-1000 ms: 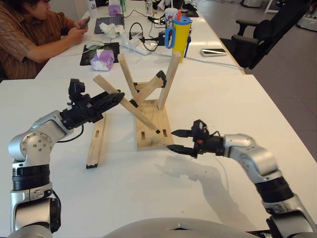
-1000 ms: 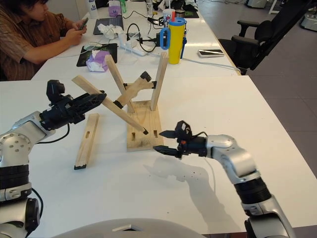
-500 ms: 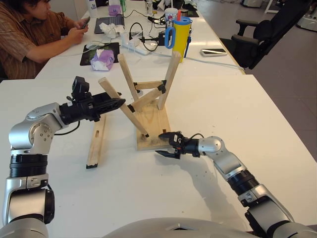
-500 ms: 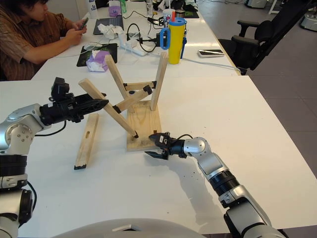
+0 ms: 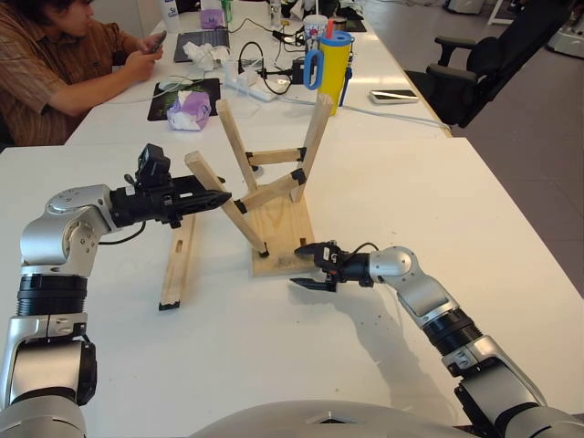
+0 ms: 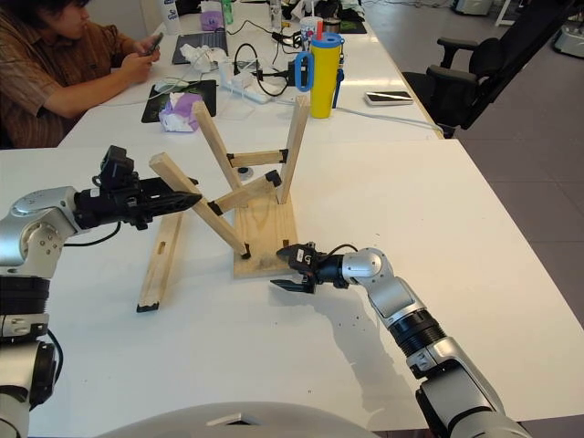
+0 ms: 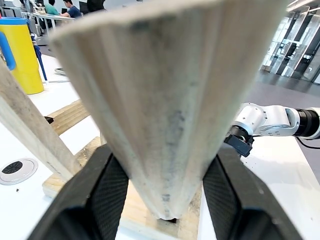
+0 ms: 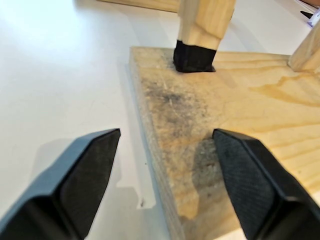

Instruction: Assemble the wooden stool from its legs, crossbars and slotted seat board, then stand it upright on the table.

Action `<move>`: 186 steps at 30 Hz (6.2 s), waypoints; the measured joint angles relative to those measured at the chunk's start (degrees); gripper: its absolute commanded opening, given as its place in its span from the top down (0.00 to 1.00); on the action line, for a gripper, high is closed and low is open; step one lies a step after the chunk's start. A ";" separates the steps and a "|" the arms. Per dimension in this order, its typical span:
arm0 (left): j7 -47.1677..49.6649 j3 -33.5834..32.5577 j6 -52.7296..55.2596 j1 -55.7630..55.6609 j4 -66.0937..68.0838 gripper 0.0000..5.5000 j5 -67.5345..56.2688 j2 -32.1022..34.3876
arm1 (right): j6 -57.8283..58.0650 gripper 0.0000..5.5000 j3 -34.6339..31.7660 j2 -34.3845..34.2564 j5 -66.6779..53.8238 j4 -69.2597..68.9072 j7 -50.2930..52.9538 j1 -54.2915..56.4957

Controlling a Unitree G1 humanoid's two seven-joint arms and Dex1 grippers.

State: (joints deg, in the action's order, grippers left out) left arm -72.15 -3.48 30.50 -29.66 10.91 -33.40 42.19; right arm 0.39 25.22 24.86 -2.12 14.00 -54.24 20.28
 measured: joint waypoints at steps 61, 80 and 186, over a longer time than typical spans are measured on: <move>62.24 -8.78 27.24 38.14 -38.25 0.26 16.78 -20.15 | 18.07 0.38 0.83 -11.14 -1.08 -13.46 15.83 -9.48; 65.23 -11.20 17.01 32.99 -25.27 0.63 20.53 -22.05 | 36.80 0.38 -16.73 -4.62 -15.28 -35.87 17.72 -21.56; 22.62 15.99 -11.08 33.24 -32.23 0.24 14.86 -8.98 | 30.40 0.63 -27.89 10.56 -36.96 -2.74 -19.62 9.23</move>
State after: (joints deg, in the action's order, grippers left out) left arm -49.54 12.51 19.42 3.58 -21.33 -18.54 33.21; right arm 30.79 -2.67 35.42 -39.08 11.26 -73.86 29.51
